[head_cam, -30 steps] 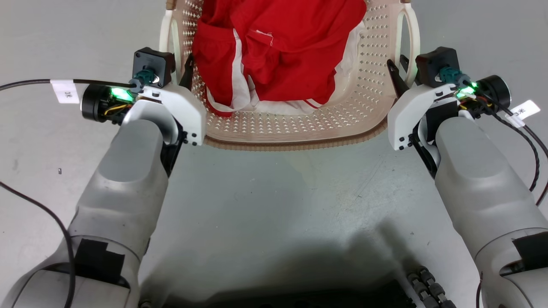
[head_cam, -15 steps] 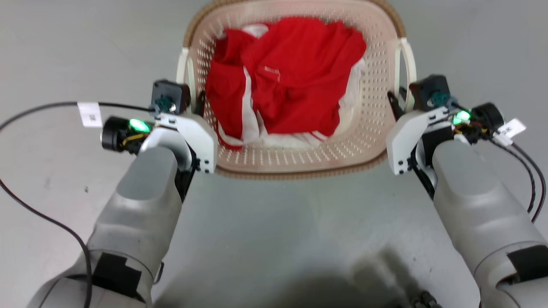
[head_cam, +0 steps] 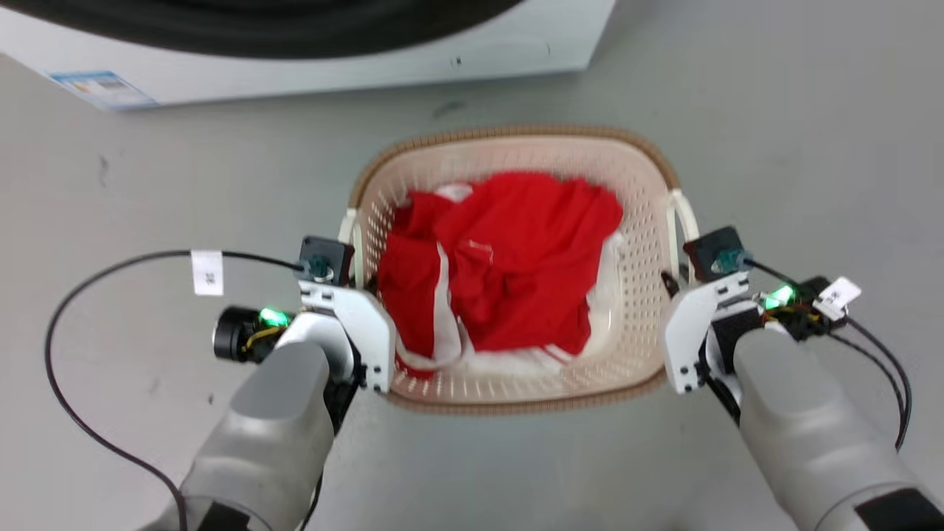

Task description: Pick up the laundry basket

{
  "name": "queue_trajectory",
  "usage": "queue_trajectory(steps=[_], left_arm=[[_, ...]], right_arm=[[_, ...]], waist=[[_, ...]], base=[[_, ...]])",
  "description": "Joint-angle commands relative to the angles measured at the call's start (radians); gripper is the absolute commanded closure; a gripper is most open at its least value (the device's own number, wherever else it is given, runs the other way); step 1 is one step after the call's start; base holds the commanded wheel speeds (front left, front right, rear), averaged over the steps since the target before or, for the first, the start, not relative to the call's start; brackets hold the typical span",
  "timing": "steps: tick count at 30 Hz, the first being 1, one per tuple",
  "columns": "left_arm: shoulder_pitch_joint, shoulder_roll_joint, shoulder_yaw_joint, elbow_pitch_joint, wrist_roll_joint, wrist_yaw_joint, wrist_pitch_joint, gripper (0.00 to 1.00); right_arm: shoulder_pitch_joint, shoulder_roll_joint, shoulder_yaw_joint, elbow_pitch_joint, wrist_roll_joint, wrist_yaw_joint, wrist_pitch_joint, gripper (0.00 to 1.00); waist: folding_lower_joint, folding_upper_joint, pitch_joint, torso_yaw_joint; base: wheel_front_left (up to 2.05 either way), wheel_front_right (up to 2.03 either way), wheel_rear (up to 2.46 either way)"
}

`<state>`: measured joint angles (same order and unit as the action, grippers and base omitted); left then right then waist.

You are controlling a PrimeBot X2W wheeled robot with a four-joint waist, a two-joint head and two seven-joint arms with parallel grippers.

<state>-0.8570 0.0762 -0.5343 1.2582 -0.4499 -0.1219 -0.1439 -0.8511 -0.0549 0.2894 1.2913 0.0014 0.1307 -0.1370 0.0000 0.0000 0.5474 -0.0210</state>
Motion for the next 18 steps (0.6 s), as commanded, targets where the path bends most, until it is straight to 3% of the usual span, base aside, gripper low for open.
queue_trajectory(steps=[1,18], left_arm=[[0.022,-0.027,-0.021,-0.016,-0.012,-0.015,0.008,1.00],[0.219,-0.012,-0.200,-0.046,-0.181,-0.017,0.109,1.00]], right_arm=[[0.018,0.008,0.018,-0.006,0.006,0.000,0.004,1.00],[0.228,0.012,0.208,-0.006,0.203,0.001,0.099,1.00]], waist=[[0.0000,0.0000,-0.078,0.021],[0.0000,0.0000,-0.384,0.029]], base=[[0.00,0.00,0.00],[0.00,0.00,0.00]])
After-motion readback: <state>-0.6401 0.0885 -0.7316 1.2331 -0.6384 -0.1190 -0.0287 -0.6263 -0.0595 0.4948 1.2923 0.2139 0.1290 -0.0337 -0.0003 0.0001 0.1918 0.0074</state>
